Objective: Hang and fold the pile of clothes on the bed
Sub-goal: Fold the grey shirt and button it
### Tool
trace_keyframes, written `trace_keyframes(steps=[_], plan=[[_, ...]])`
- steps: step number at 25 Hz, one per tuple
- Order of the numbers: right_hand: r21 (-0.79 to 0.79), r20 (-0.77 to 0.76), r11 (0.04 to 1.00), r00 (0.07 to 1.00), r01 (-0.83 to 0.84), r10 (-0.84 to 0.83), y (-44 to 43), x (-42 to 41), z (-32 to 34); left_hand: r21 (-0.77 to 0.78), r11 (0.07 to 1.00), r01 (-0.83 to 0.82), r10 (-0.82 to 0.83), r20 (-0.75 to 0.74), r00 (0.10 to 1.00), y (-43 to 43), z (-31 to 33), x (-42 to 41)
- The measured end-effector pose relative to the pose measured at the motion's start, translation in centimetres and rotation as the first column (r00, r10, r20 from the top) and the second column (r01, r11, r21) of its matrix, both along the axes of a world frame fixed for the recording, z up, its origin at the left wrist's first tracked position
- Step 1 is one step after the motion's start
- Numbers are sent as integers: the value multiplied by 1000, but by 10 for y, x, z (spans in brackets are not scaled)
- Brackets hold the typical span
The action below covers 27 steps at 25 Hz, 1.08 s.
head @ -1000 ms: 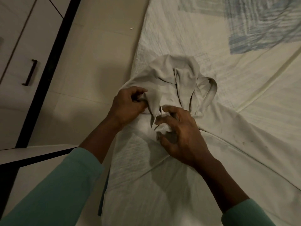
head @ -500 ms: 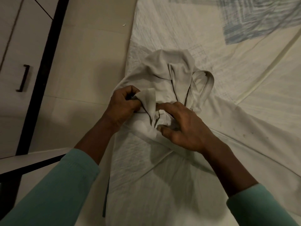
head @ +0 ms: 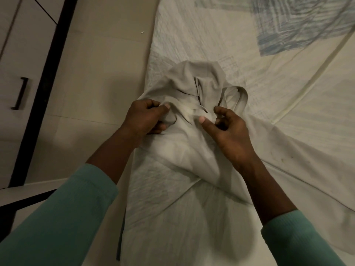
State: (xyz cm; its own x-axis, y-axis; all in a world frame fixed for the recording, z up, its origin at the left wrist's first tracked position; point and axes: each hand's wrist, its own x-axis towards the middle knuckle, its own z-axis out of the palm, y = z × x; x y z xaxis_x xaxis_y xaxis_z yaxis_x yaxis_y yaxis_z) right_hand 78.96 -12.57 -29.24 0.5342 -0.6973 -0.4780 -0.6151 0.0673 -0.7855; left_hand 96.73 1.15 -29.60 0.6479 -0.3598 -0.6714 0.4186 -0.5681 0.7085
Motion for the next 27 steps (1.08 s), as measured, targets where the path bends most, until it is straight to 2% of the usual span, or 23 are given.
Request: trace_keyframes(steps=[1,3,5,7,9,11,13,15,17,19,21,23,27], plan=[[-32,-28,999,1000,3,-4,-1,4,0,14,1000,-5,5,-14,1000,-2,1,2],[-86,-29,989,992,122,-125,-6,10,3,-3,999,-41,41,-6,999,-7,5,4],[-121,-25,977,983,177,-181,-9,12,5,-88,993,-83,86,23,996,-12,11,7],[20,31,974,973,227,-228,-7,13,6,-122,992,-29,27,-20,999,-16,18,10],[240,76,926,945,293,-319,-2,13,7,-69,995,69,-73,-53,996,-17,19,12],[337,95,876,913,344,-396,4,14,7,-72,997,31,-26,58,998,-17,18,15],[368,124,859,897,356,-425,10,13,7,-136,989,-49,69,150,986,-16,17,15],[424,176,835,872,352,-457,16,12,7,-156,987,-49,61,73,995,-16,18,11],[481,243,798,820,362,-518,20,12,8,-150,989,-13,1,-84,996,-17,21,10],[473,297,801,790,366,-536,25,8,11,-170,985,-33,-2,-206,979,-14,23,12],[398,294,853,833,338,-468,33,1,12,-206,974,-97,39,-266,963,-6,22,14],[342,259,880,867,330,-426,45,-8,7,-172,983,-70,32,-215,976,3,18,10],[330,237,870,860,366,-451,53,-13,-1,-163,986,39,-41,-9,999,14,8,4]])
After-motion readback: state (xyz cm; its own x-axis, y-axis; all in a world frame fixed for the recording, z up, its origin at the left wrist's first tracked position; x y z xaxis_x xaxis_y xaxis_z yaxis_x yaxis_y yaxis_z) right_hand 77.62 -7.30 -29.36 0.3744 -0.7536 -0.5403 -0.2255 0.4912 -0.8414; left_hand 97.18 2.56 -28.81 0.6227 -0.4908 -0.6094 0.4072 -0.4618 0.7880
